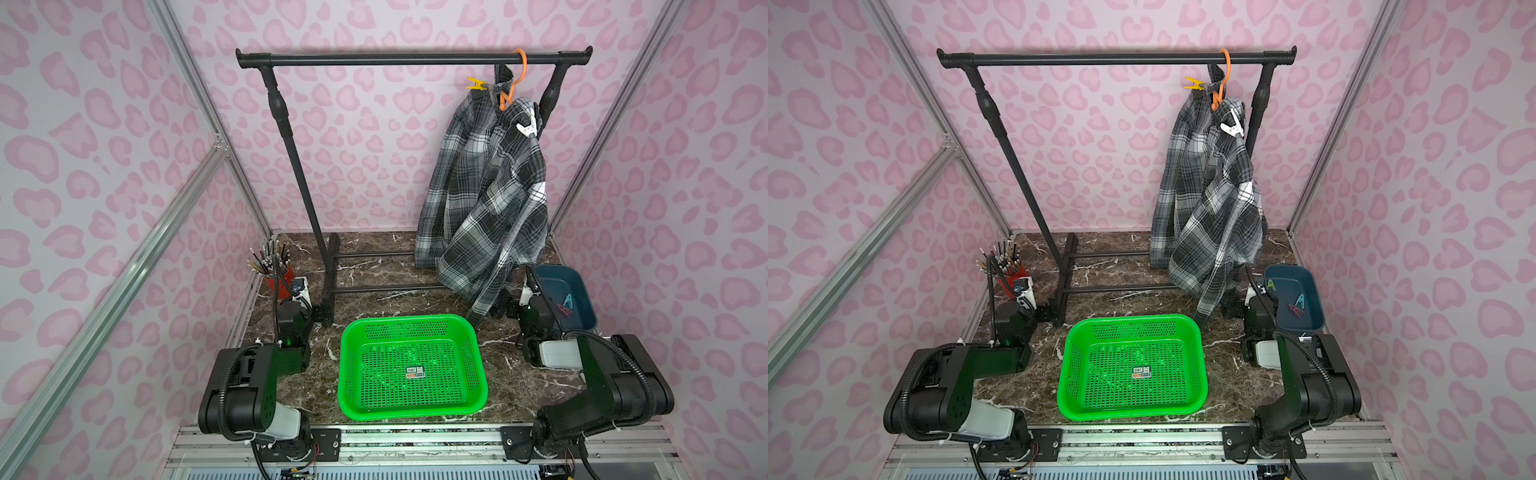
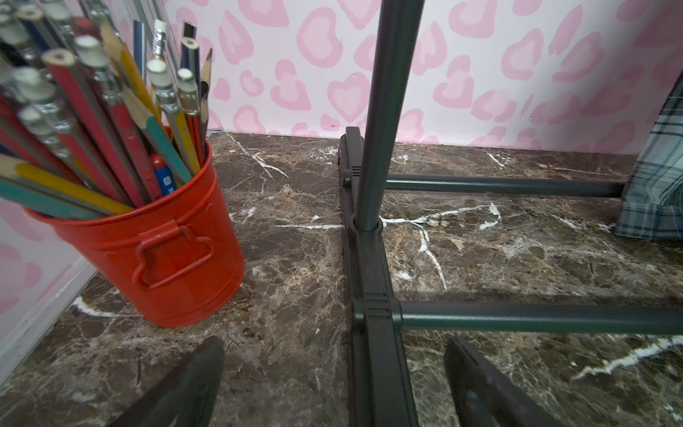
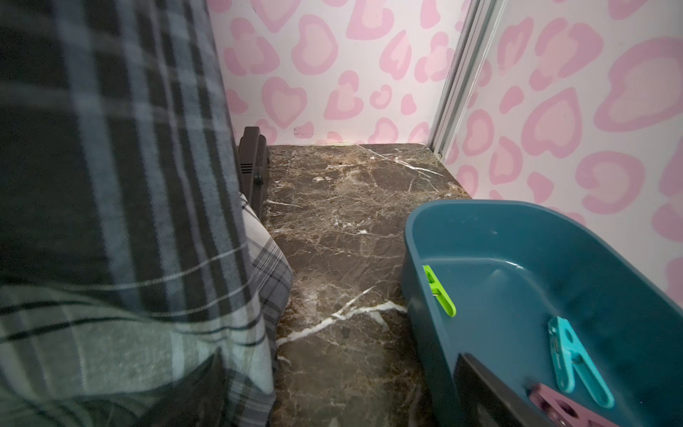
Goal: Remove the clothespins securing long-sleeve shirts to the hanger
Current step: Pick up the hanger from the clothesline.
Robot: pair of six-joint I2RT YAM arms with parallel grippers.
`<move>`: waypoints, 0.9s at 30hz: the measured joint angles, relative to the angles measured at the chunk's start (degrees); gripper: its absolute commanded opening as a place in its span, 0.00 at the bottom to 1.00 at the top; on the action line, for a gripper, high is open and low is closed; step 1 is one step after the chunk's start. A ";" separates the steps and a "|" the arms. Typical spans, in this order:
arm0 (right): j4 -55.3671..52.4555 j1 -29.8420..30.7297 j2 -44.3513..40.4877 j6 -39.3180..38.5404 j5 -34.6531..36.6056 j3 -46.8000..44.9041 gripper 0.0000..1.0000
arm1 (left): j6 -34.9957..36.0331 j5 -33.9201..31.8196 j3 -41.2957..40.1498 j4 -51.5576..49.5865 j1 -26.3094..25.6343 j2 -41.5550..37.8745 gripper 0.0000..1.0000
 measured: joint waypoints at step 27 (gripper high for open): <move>-17.53 5.57 -21.03 4.07 5.84 8.28 1.00 | -1.22 -3.30 7.48 -19.28 -0.02 -14.67 0.96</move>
